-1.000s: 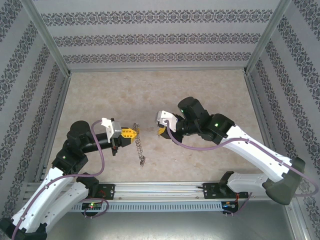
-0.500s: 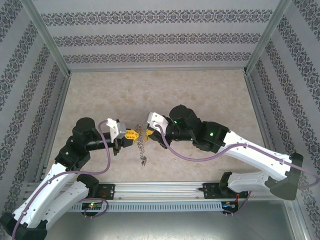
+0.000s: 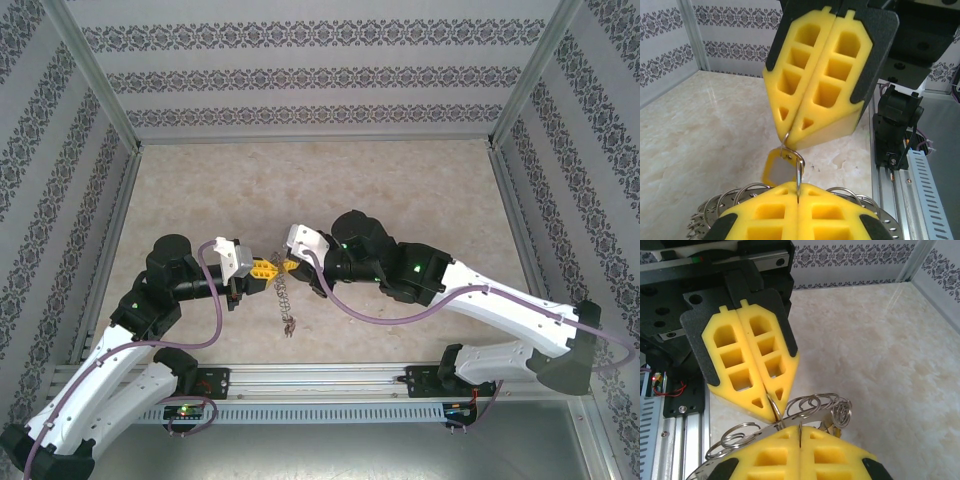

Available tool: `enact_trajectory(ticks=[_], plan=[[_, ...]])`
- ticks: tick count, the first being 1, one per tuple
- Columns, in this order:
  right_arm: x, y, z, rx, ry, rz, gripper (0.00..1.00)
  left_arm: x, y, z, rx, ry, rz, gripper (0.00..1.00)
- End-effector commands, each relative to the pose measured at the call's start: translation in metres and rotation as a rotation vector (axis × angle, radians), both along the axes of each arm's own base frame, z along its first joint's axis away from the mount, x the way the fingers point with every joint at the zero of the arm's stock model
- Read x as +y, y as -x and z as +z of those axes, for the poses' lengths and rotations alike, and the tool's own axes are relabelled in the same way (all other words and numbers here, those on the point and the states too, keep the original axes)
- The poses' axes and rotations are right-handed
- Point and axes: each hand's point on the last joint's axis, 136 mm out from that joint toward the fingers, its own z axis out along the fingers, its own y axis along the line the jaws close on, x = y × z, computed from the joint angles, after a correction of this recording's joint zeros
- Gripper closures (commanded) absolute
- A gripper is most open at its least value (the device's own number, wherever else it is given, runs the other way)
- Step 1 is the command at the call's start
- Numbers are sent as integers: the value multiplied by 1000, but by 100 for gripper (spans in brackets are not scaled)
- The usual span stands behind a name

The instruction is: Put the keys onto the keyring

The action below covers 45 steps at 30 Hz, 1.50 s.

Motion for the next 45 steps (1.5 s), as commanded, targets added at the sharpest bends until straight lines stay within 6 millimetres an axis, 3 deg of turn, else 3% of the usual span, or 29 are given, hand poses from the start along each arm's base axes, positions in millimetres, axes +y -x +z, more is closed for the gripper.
enact_trajectory(ticks=[1, 13, 45], plan=[[2, 3, 15, -32, -25, 11, 100, 2, 0, 19, -75, 28, 4, 100], [-9, 10, 18, -52, -35, 4, 100, 2, 0, 20, -79, 39, 6, 100], [6, 19, 7, -4, -39, 73, 100, 2, 2, 21, -79, 45, 0, 100]])
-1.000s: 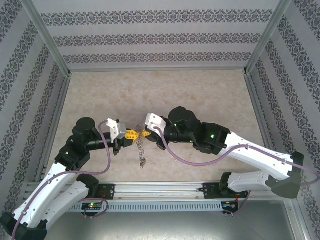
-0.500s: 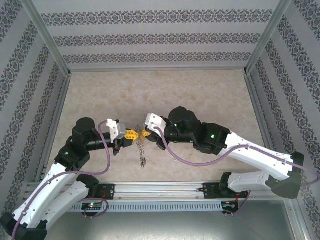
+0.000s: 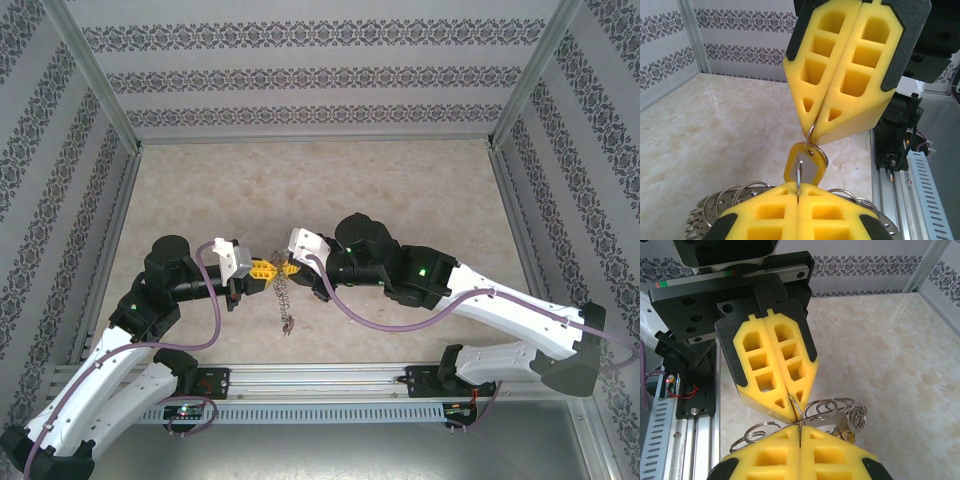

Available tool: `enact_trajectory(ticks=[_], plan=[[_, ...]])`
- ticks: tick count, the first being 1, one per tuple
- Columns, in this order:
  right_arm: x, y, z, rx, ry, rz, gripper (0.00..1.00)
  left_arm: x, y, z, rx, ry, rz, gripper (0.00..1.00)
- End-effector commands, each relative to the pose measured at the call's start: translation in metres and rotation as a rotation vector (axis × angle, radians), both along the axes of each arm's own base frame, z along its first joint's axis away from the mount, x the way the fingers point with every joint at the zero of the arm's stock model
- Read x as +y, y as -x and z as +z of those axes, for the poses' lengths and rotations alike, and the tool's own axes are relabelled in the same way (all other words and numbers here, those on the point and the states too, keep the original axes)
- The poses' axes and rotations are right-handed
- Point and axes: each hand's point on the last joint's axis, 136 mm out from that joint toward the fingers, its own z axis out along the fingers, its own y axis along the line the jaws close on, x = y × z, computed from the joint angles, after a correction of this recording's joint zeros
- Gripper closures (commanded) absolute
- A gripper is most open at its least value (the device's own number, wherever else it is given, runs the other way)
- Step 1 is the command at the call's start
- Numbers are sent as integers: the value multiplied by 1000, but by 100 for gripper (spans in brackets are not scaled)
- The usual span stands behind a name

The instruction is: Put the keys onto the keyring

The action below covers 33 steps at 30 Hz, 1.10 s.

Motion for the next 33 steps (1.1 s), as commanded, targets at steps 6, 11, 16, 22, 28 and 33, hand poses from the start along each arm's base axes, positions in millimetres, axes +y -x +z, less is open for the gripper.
enact_trajectory(ticks=[6, 11, 16, 22, 28, 33], plan=[[6, 4, -4, -2, -6, 28, 100, 1, 1, 20, -73, 42, -2, 100], [6, 1, -4, -5, -6, 21, 100, 1, 1, 20, -74, 42, -3, 100], [5, -2, -1, -16, -14, 8, 100, 1, 1, 19, -73, 41, -4, 100], [5, -3, 0, -23, -19, 4, 100, 1, 1, 19, -73, 40, -1, 100], [4, -4, -4, -22, -6, -1, 100, 1, 1, 19, -73, 39, -1, 100], [4, -5, -6, -24, 2, -7, 100, 1, 1, 19, -74, 41, -5, 100]])
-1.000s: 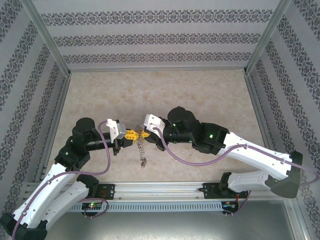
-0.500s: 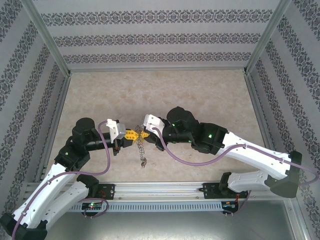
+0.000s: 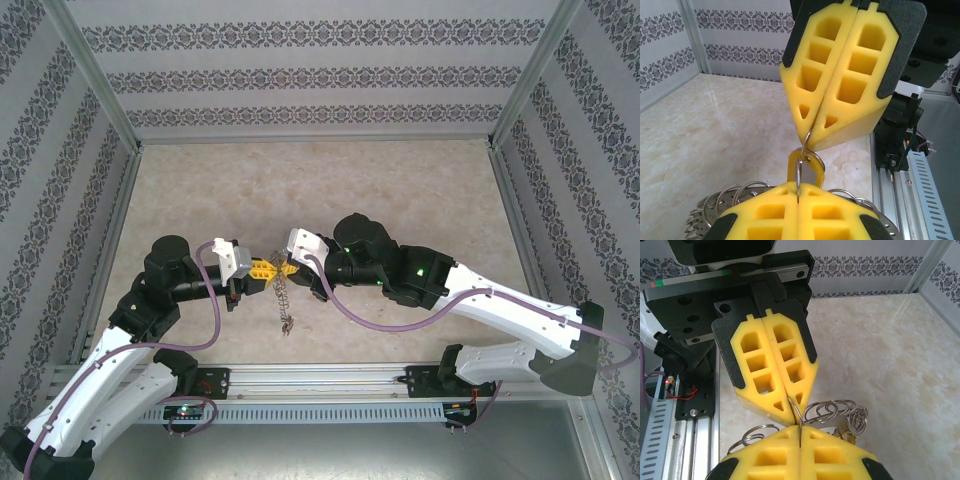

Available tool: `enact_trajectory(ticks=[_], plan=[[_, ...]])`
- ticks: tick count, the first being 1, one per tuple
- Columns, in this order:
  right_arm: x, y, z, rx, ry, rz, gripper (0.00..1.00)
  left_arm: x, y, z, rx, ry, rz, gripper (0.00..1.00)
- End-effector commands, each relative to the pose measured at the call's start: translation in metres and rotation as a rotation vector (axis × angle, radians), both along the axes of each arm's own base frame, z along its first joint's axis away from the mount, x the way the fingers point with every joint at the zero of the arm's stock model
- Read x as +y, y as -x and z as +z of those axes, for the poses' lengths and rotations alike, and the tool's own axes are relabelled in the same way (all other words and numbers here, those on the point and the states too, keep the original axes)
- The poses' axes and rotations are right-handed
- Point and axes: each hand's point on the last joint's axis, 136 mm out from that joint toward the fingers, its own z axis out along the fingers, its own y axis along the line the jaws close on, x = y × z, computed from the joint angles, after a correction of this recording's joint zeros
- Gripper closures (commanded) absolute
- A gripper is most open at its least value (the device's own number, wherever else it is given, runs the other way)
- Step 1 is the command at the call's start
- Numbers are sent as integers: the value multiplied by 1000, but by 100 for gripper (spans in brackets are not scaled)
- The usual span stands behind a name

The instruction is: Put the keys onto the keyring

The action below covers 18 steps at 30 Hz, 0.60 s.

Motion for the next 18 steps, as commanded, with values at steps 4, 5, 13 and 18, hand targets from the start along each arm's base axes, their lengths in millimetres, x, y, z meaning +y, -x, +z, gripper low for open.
enact_trajectory(ticks=[4, 5, 13, 18], plan=[[2, -5, -5, -22, 10, -9, 100, 1, 1, 20, -75, 42, -7, 100], [2, -5, -6, -23, 12, -6, 100, 1, 1, 19, -74, 41, -7, 100], [1, -7, -6, -31, 10, -19, 100, 1, 2, 19, -75, 42, -9, 100], [-3, -7, -2, -45, -2, -32, 100, 1, 2, 19, -75, 42, -6, 100]])
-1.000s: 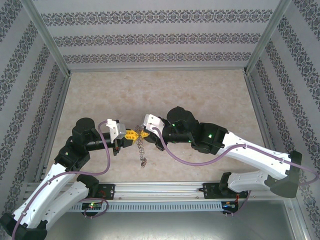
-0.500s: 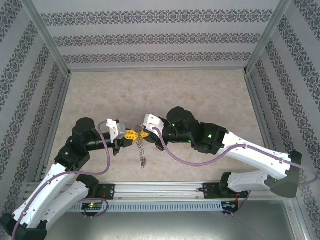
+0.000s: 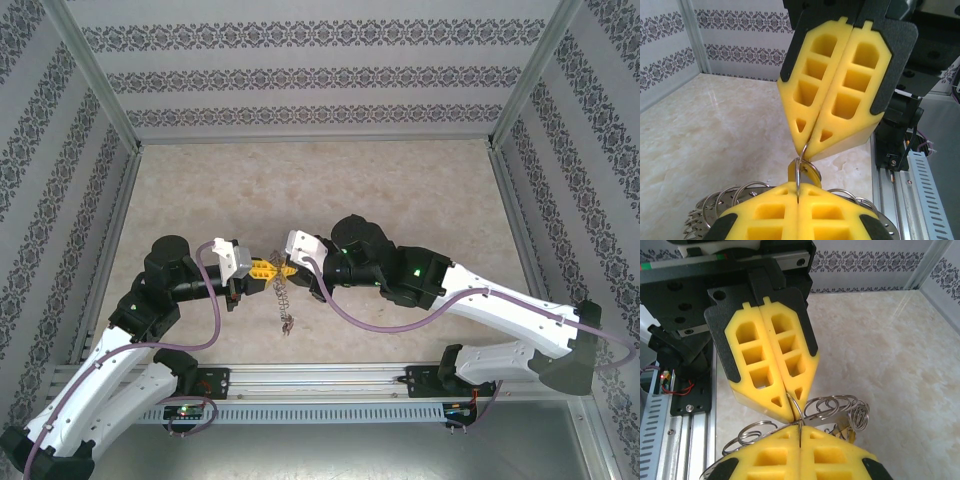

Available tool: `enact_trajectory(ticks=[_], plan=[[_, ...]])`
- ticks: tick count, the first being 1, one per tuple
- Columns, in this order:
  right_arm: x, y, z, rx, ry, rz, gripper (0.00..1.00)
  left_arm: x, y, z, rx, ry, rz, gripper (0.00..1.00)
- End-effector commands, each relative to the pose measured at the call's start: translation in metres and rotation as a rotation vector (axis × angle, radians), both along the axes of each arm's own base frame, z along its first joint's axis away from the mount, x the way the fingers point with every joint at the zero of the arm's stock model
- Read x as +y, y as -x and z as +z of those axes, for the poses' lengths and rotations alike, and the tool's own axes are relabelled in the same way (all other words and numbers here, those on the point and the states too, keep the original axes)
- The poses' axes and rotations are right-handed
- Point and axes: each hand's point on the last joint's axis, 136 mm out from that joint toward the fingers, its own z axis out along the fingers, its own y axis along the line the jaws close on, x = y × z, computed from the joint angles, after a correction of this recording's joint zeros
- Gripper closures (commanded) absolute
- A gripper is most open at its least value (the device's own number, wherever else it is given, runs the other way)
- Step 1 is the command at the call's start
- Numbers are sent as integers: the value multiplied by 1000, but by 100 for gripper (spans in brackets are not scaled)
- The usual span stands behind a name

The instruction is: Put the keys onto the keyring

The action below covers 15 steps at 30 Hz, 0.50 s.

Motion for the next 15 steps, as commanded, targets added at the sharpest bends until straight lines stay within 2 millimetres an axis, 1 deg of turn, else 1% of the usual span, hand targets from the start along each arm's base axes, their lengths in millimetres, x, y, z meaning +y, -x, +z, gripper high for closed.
enact_trajectory(ticks=[1, 11, 15], plan=[[-5, -5, 7, -37, -25, -34, 100, 1, 2, 19, -74, 41, -7, 100], [-8, -2, 11, -45, -41, -26, 100, 2, 2, 20, -76, 42, -4, 100], [-8, -3, 8, -44, -36, -30, 100, 1, 2, 20, -77, 43, -6, 100]])
